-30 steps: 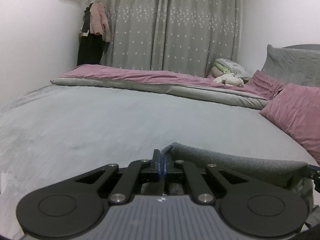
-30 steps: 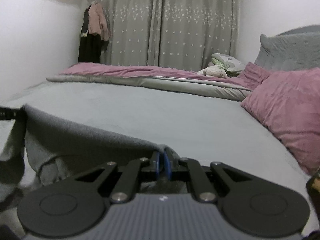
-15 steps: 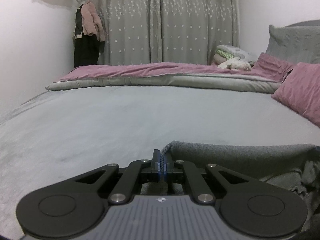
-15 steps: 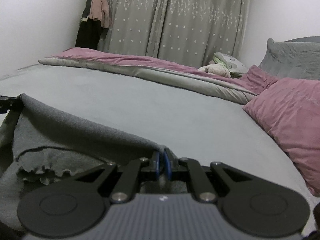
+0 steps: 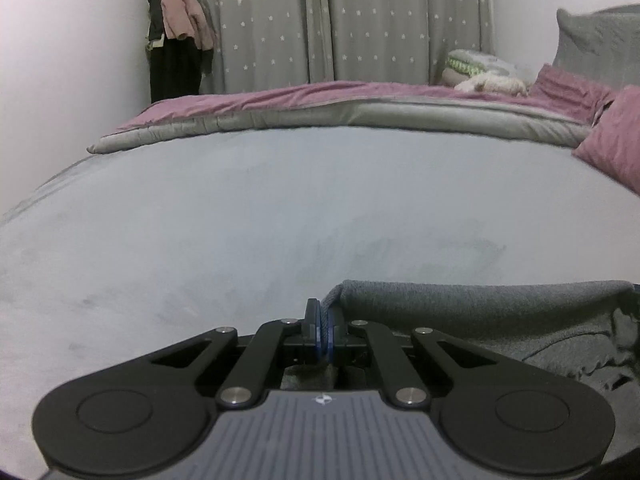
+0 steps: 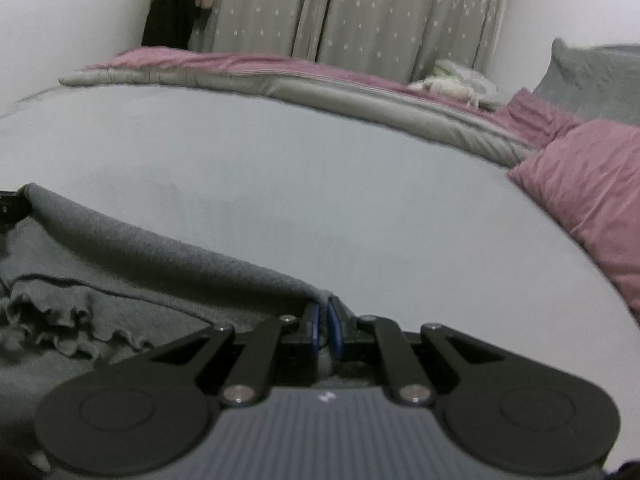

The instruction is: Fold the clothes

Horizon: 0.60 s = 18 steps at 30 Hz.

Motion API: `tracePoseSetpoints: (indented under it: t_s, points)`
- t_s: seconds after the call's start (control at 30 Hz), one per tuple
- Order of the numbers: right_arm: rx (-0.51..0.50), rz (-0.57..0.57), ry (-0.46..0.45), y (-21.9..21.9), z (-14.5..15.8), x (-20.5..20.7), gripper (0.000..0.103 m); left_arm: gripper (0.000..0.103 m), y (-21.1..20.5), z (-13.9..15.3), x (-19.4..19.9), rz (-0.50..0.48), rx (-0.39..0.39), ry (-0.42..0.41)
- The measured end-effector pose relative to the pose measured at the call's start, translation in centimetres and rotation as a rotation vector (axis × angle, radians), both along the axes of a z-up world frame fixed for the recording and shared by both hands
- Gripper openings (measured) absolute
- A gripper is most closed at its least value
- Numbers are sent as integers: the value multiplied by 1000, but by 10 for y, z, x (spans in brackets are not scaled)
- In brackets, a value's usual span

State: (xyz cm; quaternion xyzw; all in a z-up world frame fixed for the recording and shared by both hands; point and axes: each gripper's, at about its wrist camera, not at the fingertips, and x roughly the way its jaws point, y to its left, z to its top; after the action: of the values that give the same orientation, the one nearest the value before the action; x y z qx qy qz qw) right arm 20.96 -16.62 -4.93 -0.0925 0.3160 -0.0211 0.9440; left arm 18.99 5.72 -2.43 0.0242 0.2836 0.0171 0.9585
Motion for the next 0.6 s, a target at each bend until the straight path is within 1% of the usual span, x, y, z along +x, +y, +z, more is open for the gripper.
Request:
tracePoseSetpoints:
  t_s: [0.07, 0.17, 0.33, 0.37, 0.43, 0.5, 0.57, 0.6]
  points:
    - [-6, -4, 5, 0, -9, 4, 7, 4, -2, -8, 3, 1, 13, 13]
    - [-24, -4, 7, 3, -13, 4, 7, 4, -5, -17, 3, 7, 19, 22]
    - [-20, -3, 17, 3, -7, 3, 9, 5, -9, -20, 3, 12, 26, 26]
    - [-19, -2, 17, 4, -4, 1, 11, 6, -9, -19, 3, 10, 31, 27]
    - [-23, 2, 17, 4, 1, -3, 15, 13, -11, -17, 1, 9, 48, 30]
    - [-29, 3, 14, 4, 7, -8, 30, 30, -10, -15, -3, 11, 46, 33]
    - [-28, 7, 11, 5, 14, -14, 33, 38, -8, -13, -9, 19, 37, 36]
    - [-27, 8, 10, 5, 18, -17, 35, 40, -7, -11, -12, 26, 30, 37]
